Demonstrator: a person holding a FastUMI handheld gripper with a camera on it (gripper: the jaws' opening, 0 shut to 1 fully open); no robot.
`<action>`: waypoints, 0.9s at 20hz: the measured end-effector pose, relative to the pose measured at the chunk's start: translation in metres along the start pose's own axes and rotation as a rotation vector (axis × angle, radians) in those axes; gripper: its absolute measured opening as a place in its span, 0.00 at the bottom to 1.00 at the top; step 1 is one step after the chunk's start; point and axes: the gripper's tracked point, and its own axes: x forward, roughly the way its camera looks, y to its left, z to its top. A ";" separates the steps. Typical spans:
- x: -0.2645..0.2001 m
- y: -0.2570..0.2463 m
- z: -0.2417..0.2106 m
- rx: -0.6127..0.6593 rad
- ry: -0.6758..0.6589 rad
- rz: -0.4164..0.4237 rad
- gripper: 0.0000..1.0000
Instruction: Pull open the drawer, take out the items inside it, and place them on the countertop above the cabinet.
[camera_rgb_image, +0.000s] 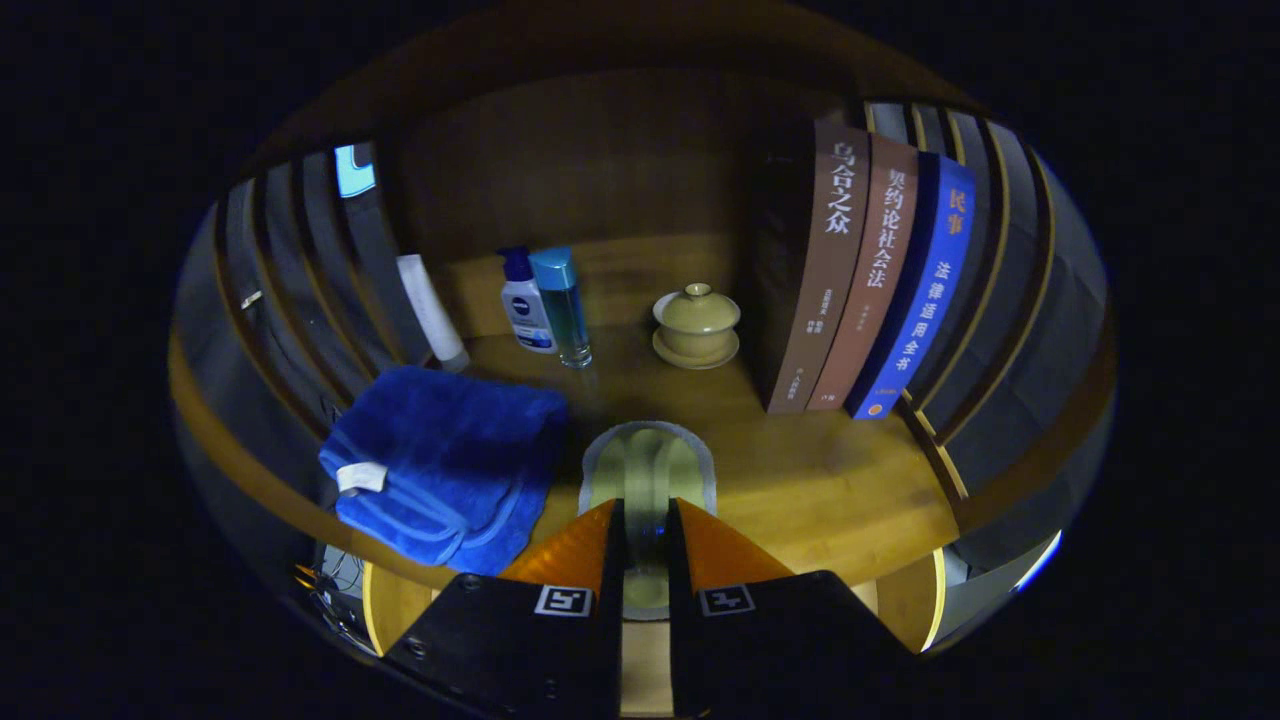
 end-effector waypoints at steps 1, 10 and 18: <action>0.009 0.000 0.000 0.002 0.020 0.000 0.24; 0.038 0.007 -0.003 0.015 0.057 0.010 0.62; -0.021 0.007 -0.012 0.012 -0.077 0.017 0.99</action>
